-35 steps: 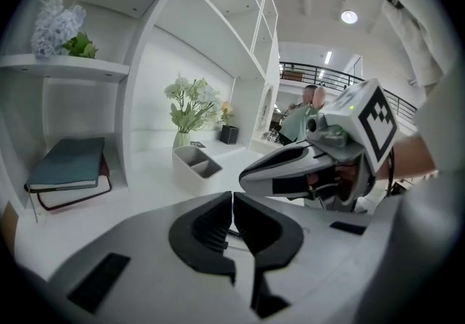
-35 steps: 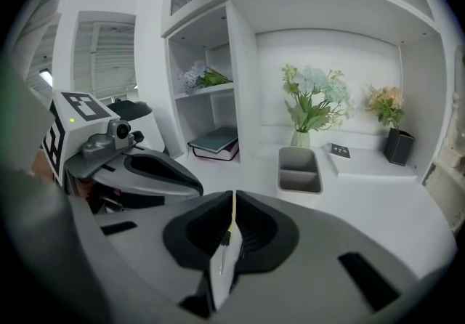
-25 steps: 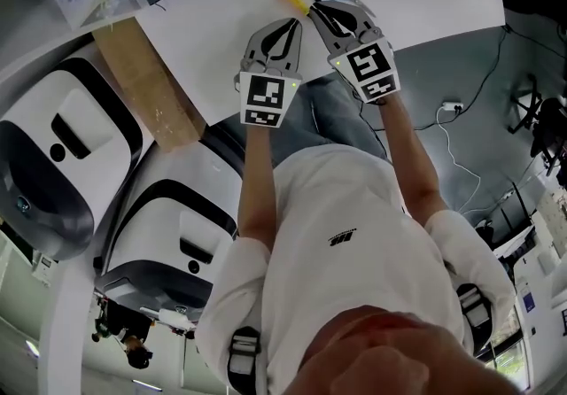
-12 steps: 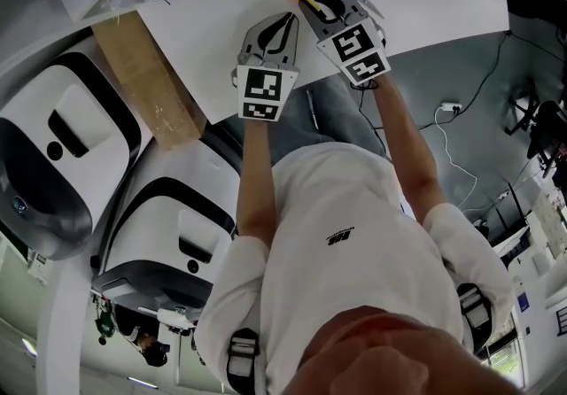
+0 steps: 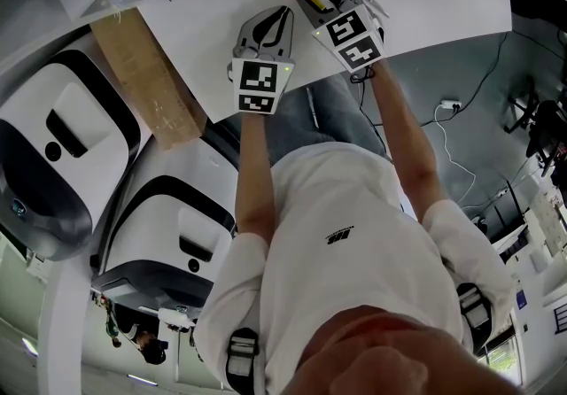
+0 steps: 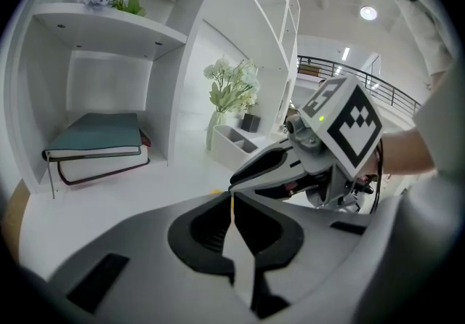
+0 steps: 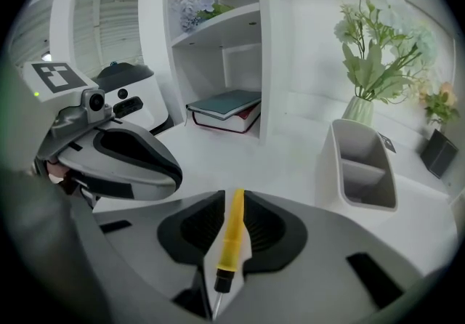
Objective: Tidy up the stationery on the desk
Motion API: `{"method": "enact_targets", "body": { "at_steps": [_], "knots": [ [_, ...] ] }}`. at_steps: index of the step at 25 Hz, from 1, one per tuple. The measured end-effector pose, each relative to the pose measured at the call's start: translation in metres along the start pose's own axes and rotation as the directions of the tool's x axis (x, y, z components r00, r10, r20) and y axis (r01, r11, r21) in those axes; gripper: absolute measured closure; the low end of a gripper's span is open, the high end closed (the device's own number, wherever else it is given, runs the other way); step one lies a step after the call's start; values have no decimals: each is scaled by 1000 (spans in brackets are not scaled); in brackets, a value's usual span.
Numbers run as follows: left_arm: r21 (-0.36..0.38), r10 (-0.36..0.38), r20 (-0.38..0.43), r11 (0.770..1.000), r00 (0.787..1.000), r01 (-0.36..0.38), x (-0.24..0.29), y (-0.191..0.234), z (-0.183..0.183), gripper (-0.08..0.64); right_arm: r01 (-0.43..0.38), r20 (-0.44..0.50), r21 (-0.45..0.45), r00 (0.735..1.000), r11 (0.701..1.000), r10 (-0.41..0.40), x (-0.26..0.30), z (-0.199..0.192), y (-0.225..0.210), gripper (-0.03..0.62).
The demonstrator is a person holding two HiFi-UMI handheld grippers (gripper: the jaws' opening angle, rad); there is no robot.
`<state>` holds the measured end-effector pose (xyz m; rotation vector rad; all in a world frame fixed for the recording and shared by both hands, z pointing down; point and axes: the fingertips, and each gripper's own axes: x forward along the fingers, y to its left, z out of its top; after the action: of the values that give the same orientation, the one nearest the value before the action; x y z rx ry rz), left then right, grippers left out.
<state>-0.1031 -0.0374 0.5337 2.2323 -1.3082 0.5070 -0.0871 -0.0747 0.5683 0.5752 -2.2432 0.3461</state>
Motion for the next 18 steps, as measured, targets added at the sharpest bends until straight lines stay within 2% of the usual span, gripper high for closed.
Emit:
{"method": "enact_targets", "body": {
  "at_steps": [10, 18],
  "knots": [
    [0, -10, -1, 1000, 1000, 10, 1, 5, -1, 560, -9, -62, 11, 998, 1000, 10, 20, -7, -3, 499],
    [-3, -2, -1, 1000, 1000, 2, -2, 11, -3, 560, -5, -104, 12, 995, 1000, 6, 34, -12, -6, 500]
  ]
}}
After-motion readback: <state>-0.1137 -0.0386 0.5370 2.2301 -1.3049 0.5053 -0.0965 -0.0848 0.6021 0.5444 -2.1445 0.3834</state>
